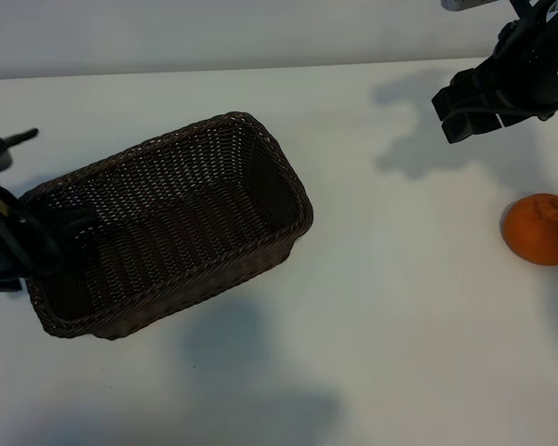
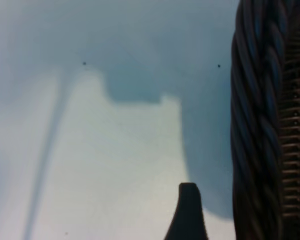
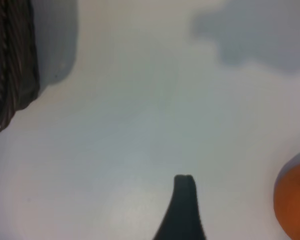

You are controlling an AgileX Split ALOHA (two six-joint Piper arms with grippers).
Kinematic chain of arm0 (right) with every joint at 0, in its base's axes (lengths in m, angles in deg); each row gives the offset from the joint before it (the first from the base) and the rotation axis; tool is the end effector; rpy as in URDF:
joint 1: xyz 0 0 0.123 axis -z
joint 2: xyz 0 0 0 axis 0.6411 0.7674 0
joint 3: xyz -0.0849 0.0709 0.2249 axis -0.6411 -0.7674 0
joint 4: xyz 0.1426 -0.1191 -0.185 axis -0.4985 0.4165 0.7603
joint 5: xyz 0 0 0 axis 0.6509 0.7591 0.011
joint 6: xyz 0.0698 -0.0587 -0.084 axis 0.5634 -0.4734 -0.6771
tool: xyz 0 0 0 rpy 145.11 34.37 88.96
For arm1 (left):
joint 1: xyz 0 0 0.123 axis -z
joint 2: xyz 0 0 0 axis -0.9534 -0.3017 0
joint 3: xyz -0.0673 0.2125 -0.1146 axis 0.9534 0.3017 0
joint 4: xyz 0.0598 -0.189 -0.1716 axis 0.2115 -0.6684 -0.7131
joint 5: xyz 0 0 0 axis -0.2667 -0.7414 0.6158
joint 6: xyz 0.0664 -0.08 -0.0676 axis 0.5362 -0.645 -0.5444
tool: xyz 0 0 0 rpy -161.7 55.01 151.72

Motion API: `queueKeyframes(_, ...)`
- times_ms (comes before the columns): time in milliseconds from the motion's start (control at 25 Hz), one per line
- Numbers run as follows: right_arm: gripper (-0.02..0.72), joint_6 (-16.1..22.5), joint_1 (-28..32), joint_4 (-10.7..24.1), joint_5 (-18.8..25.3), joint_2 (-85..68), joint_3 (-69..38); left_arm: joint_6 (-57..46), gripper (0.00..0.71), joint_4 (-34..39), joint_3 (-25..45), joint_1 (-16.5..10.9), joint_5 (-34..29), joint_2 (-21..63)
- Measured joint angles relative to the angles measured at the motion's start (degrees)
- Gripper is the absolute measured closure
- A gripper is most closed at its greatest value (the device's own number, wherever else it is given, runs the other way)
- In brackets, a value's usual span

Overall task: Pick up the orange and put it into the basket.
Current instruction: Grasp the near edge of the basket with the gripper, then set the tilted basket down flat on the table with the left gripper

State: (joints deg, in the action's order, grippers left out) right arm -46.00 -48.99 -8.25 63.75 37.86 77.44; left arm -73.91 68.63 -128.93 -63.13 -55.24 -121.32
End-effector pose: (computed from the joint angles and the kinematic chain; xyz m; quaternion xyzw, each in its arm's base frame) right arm 0.3536 0.0735 0.2316 -0.1073 0.9709 0.0786 0.1991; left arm 0.2735 -0.0361 0.1116 -0.2090 0.9644 -0.0250 0.1600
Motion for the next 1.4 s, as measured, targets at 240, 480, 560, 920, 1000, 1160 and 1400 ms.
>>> queueKeyframes(240,0.121,0.00,0.00,-0.34,0.00,0.00,0.00,0.00,0.118,-0.22,0.00,0.00,2.22,-5.52)
queueKeyframes(480,0.121,0.00,0.00,-0.45,0.00,0.00,0.00,0.05,0.118,-0.22,0.00,0.00,3.67,-8.69)
queueKeyframes(560,0.121,0.00,0.00,-0.47,0.00,0.00,0.00,0.05,0.118,-0.22,0.00,0.00,4.13,-8.84)
queueKeyframes(920,0.127,0.00,0.00,-1.46,0.00,0.00,0.00,-0.08,0.433,-0.61,0.00,-0.04,4.96,-8.84)
queueKeyframes(1000,0.139,0.00,0.00,-1.53,0.00,0.00,0.00,-0.08,0.433,-0.64,0.00,-0.04,5.01,-8.84)
queueKeyframes(1160,0.169,0.00,0.00,-1.64,0.00,0.00,0.00,-0.08,0.433,-0.64,0.00,-0.04,5.01,-8.84)
queueKeyframes(1400,0.196,0.00,0.00,-1.70,0.00,0.00,0.00,0.79,0.441,-0.89,0.00,-0.04,5.01,-7.75)
